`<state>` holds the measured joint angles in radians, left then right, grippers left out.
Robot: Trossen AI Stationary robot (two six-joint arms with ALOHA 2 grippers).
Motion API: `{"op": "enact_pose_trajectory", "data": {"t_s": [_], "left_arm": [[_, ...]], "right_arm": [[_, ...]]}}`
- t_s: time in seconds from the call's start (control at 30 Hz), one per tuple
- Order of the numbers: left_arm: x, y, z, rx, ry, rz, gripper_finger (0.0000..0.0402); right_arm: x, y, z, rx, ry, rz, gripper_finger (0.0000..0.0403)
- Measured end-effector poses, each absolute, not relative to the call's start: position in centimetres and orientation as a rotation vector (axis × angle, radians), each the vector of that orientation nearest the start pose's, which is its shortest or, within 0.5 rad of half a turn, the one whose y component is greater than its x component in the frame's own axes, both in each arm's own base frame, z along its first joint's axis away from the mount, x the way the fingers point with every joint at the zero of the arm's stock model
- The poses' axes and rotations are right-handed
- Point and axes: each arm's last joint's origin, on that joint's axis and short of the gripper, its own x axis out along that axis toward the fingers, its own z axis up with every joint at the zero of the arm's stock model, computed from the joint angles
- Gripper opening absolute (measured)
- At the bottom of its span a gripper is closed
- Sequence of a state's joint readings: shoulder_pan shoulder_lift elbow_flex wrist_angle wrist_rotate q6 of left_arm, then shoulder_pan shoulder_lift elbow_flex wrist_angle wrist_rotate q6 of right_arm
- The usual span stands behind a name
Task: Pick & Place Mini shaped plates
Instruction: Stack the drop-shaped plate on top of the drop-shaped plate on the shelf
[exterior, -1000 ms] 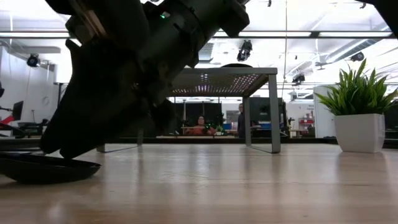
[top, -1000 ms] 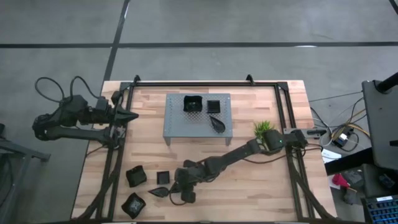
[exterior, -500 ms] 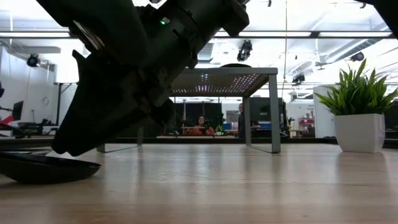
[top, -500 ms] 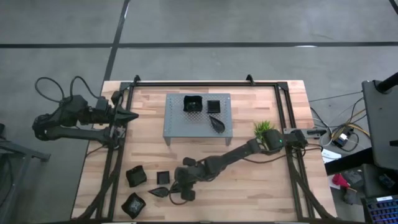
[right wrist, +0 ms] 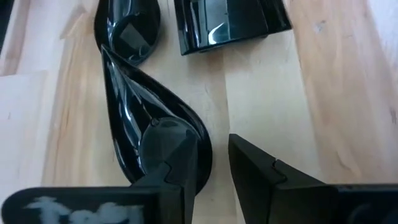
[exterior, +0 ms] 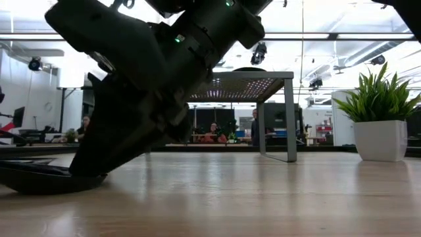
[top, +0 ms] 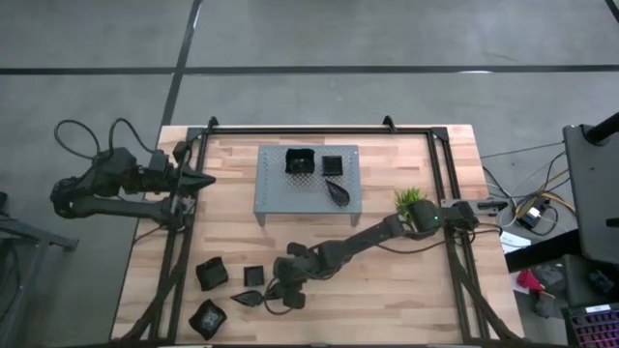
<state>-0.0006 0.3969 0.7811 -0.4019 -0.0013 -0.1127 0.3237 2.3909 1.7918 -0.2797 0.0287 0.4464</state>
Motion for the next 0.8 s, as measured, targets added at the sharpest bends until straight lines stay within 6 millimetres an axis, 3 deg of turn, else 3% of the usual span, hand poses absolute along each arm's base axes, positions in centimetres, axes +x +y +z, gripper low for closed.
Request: {"op": "enact_pose_trajectory", "data": {"t_s": [0.23,0.43,0.57,0.8], "left_arm": [[7.8,0.0,35.1,-0.113,0.018,0.002,0.0],[7.8,0.0,35.1,-0.113,0.018,0.001,0.0],[7.8,0.0,35.1,-0.113,0.018,0.002,0.0],[7.8,0.0,35.1,-0.113,0.018,0.002,0.0]], "right_arm": [[48.4,16.1,12.0,0.263,0.914,0.083,0.0062],[48.4,16.0,11.9,0.262,0.917,0.08,0.0015],[48.4,16.1,12.3,0.262,0.914,0.087,0.0009],[48.1,14.5,17.0,0.285,0.863,0.063,0.0008]]}}
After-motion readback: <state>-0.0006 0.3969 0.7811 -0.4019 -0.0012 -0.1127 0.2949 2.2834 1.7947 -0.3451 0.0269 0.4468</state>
